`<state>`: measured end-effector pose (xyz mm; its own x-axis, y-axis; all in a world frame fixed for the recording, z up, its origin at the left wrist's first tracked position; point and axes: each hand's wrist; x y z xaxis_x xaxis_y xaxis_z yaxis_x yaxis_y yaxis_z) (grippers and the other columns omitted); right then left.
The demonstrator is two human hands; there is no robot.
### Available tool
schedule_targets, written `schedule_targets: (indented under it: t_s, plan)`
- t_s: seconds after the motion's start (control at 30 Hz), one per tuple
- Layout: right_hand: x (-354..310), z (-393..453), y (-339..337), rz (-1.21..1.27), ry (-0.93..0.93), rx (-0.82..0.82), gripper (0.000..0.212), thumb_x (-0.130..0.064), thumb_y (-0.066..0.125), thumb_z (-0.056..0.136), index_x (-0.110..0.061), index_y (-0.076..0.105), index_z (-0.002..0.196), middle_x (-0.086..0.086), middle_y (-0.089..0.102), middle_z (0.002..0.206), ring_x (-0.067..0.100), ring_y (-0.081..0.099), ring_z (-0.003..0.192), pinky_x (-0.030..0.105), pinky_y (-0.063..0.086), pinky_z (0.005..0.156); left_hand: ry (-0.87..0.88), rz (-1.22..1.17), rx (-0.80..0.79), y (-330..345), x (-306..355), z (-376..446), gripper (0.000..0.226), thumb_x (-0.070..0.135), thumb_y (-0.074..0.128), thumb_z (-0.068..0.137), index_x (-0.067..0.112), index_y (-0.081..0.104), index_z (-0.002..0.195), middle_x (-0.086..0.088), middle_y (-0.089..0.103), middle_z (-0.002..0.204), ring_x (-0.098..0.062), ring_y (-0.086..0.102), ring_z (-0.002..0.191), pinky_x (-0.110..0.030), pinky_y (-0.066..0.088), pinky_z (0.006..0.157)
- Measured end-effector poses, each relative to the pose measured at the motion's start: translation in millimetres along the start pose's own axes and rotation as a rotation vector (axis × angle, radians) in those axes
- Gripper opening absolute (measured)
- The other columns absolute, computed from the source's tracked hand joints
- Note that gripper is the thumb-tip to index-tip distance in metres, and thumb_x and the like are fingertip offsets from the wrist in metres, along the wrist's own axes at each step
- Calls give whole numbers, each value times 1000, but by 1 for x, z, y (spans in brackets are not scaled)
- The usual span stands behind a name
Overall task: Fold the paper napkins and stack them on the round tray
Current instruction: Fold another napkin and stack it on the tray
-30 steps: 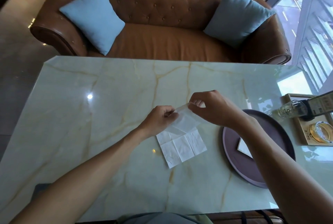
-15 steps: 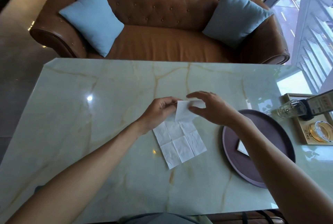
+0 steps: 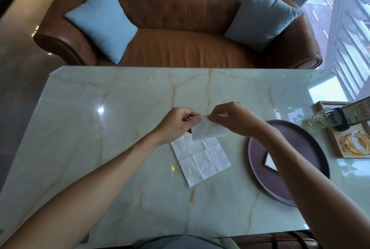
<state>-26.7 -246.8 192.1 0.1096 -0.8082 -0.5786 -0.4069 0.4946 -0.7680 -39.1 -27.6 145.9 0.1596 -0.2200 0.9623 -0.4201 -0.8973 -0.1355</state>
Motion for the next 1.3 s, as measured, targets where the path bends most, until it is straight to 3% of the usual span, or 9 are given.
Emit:
schedule_targets:
  t_s: [0.13,0.27,0.37,0.53,0.67,0.87,1.0,1.17,1.3]
  plan:
    - [2,-3,-4,33,14,5,20,-30,63,98,-18,78,91,-12,70,81,7,63,77,7,42,65,0,-11,29,-2,1,0,18,20,66,99,7,77,104,-10,79,96,-24,76,90,-33,61,79]
    - [11,-6,-7,115,32,-14,23,-34,64,97,-19,77,85,-3,74,81,15,66,76,33,51,75,-31,-109,60,-9,0,-2,16,16,66,98,4,77,102,-7,79,91,-19,77,83,-32,62,78]
    - [16,-11,-14,276,39,-4,24,-29,64,98,-18,76,80,-6,75,76,8,66,73,37,52,78,-79,-227,63,-13,4,-3,15,14,62,100,4,73,95,-3,73,84,-11,69,75,-25,57,72]
    - [25,-20,-4,691,143,105,26,-36,63,98,-16,75,108,4,78,109,21,70,111,43,49,104,-141,-307,71,-17,12,-3,26,17,54,102,20,62,77,4,56,69,-8,51,61,-22,39,58]
    - [20,-19,32,864,163,-3,21,-31,66,97,-12,72,105,1,75,100,18,70,98,44,50,100,-154,-310,70,-14,10,-2,18,22,56,102,19,65,86,-1,59,80,-11,55,71,-25,43,64]
    - [18,-12,52,932,279,178,11,-20,69,90,-12,75,94,9,73,89,22,62,85,39,47,82,-312,-88,60,-8,-14,-3,30,26,66,97,13,56,122,-6,74,94,-17,64,80,-34,52,74]
    - [20,-15,56,889,377,246,35,-17,68,94,-20,61,128,6,74,97,17,67,88,26,50,83,-269,-79,102,-5,-22,-4,42,21,67,95,20,51,134,3,66,75,-15,59,76,-34,52,78]
    - [20,-25,57,823,249,158,53,-18,74,91,-32,53,138,21,72,98,15,67,84,24,51,78,-181,-99,73,-1,-20,-1,30,16,64,97,30,66,123,-14,62,85,-20,62,81,-32,55,80]
    - [23,-31,58,605,200,57,54,-17,82,82,-28,60,131,4,65,108,12,64,92,16,52,79,-191,-69,82,3,-20,0,26,21,74,91,25,75,116,-6,76,108,-20,69,95,-34,55,95]
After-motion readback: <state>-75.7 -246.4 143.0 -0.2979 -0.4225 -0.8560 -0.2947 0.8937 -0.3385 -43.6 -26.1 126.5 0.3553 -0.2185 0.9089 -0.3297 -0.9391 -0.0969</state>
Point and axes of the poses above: each hand's wrist, its own z-axis towards the middle knuckle, its own y-axis out of the palm, x = y × z
